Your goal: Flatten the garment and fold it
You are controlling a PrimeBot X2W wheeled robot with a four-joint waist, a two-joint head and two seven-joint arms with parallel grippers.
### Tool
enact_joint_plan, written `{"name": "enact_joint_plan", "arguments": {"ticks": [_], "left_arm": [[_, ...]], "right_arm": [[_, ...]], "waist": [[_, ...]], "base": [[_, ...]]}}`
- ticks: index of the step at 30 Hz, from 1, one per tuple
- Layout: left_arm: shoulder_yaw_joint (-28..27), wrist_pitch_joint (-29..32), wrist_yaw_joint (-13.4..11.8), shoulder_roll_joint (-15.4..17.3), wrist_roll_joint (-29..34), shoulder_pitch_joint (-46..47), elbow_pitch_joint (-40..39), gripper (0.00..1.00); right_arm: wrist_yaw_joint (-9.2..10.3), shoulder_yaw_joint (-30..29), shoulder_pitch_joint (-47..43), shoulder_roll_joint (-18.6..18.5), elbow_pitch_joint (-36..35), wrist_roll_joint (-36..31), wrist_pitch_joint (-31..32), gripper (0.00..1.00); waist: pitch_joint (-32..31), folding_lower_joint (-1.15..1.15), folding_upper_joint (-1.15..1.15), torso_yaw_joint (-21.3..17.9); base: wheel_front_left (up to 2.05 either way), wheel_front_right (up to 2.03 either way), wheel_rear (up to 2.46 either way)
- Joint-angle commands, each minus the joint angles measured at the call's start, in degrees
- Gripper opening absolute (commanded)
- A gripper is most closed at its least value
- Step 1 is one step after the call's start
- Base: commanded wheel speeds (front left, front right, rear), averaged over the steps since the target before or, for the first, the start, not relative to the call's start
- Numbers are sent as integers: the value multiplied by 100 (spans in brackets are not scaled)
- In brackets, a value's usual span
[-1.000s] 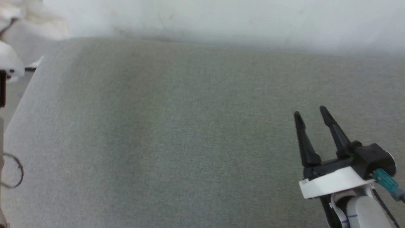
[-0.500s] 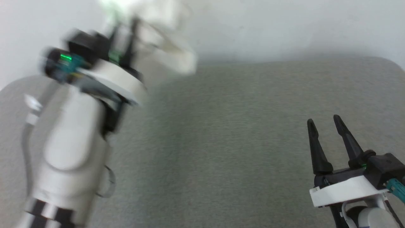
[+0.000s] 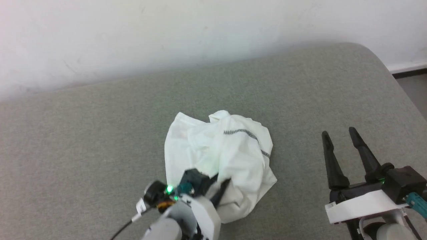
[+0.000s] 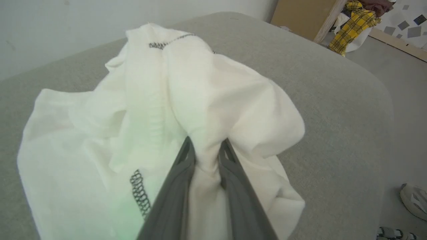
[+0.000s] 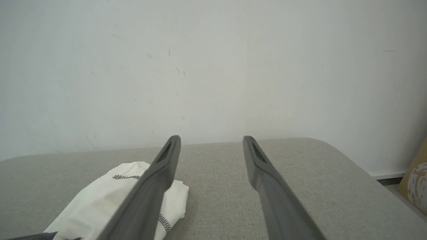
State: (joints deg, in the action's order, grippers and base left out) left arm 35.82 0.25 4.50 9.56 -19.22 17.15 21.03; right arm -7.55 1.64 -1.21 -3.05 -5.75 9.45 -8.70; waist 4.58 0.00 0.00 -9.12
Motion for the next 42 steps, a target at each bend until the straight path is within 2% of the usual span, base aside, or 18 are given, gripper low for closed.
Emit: {"name": "enact_joint_plan", "arguments": {"ticks": [1,6,10,17,23,30,37,42], "left_arm": [[21,-45,-31,-51,3,-119,55,100],[-80,-854,-150,-213,-16,-190,-161,100],[-446,-1391,-344,-301,-137,-208,-661,100],[-1353,-1519,-733,-249,-215,-349,-1494,100],[-2319,-1523,-1044,-116,-127,-895,-1780,100],[-2839,-1524,-903,105,-2,-1610,-1689,100],[-2889,-1524,-679,68,79,-1759,-1570,100],[-2897,-1524,-577,1,128,-1687,-1543,100]], "right_arm": [[6,1,-28,17,27,11,-37,100],[6,-66,-47,17,48,-26,-42,100],[6,-88,-62,17,20,-77,-3,100],[6,-231,-177,17,-59,-154,73,100],[6,-284,-293,17,-68,-199,147,100],[6,-281,-394,17,-69,-222,274,100],[6,-313,-497,17,-63,-241,449,100],[6,-478,-306,17,276,-158,704,100]], "waist": [[82,0,0,-14],[54,0,0,231],[-13,0,0,399],[-76,0,0,709],[-163,0,0,836],[-302,0,0,939],[-407,0,0,1111],[-342,0,0,1223]], "base": [[0,0,0],[0,0,0],[0,0,0],[0,0,0],[0,0,0],[0,0,0],[0,0,0],[0,0,0]]}}
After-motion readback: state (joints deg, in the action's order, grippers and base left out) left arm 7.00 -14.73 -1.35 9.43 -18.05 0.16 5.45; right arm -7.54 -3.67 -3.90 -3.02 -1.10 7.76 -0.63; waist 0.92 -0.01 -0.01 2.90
